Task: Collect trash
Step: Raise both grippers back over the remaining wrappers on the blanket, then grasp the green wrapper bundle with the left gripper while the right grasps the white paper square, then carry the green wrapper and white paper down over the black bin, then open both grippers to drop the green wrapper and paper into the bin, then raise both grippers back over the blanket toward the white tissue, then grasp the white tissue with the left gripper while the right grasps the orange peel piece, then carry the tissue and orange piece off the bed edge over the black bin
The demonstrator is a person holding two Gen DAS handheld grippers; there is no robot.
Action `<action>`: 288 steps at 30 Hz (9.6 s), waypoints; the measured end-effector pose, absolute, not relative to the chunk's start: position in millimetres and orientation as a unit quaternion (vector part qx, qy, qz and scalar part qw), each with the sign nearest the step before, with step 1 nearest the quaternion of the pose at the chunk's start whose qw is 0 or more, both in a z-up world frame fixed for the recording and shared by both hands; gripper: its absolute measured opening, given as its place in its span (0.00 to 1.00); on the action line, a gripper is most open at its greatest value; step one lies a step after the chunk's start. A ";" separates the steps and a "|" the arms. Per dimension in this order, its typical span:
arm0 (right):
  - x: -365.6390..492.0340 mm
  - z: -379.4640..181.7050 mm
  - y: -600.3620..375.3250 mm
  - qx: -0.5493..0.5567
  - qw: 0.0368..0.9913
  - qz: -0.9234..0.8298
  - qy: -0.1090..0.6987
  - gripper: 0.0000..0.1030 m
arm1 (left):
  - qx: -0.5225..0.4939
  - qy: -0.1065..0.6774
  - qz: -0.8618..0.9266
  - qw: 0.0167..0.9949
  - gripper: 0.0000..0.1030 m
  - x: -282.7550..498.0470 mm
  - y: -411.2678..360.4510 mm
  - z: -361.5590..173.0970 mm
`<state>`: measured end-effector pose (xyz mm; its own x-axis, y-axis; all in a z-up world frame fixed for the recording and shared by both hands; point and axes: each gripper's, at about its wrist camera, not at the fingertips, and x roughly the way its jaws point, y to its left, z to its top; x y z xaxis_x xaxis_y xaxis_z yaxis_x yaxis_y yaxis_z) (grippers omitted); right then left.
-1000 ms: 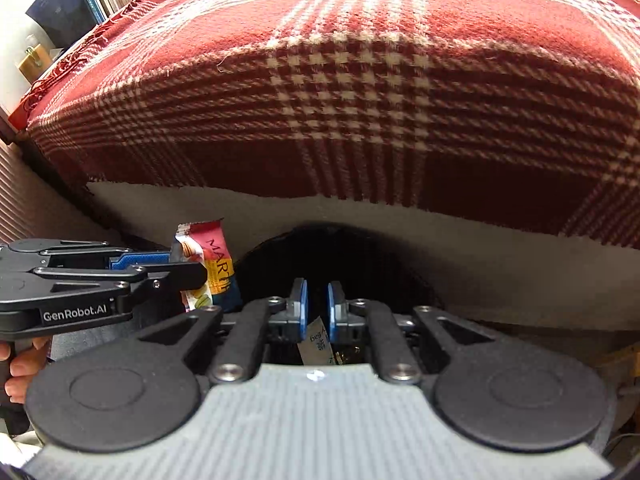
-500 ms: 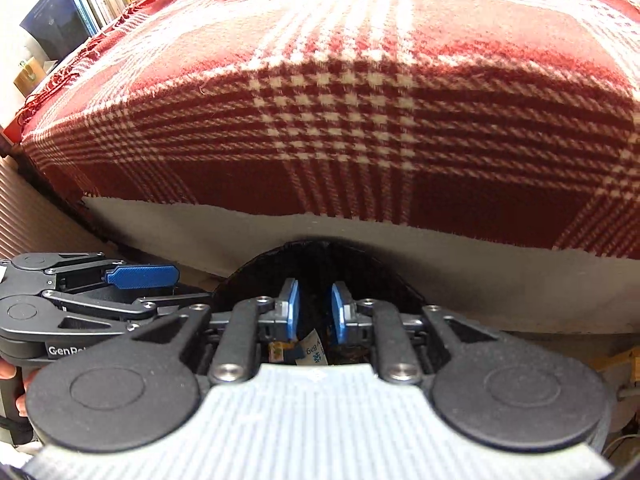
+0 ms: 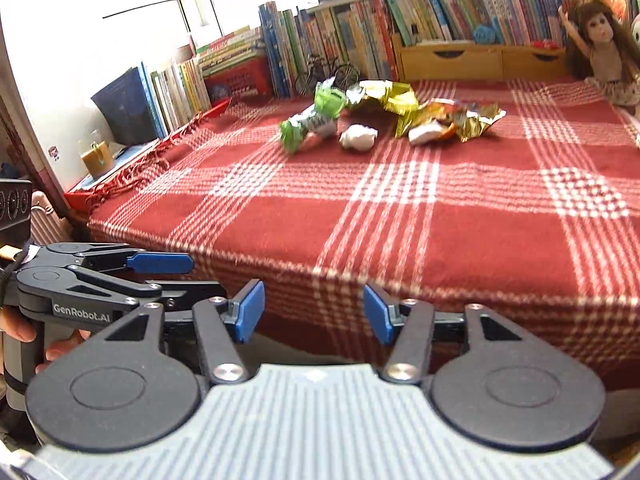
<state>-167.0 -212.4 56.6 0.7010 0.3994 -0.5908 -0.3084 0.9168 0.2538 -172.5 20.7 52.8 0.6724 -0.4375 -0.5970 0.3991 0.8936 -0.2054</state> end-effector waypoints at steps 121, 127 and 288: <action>-215.3 -18.8 -183.1 -0.059 0.883 0.200 0.421 0.46 | 0.063 0.451 -0.242 0.857 0.29 -238.9 11.1 -48.9; -198.0 -41.3 -180.3 -0.050 0.866 0.206 0.453 0.45 | 0.064 0.478 -0.234 0.844 0.29 -222.1 -0.8 -74.5; -150.3 71.4 -214.0 -0.030 0.930 0.182 0.317 0.42 | 0.005 0.288 -0.216 0.933 0.33 -181.7 1.2 73.2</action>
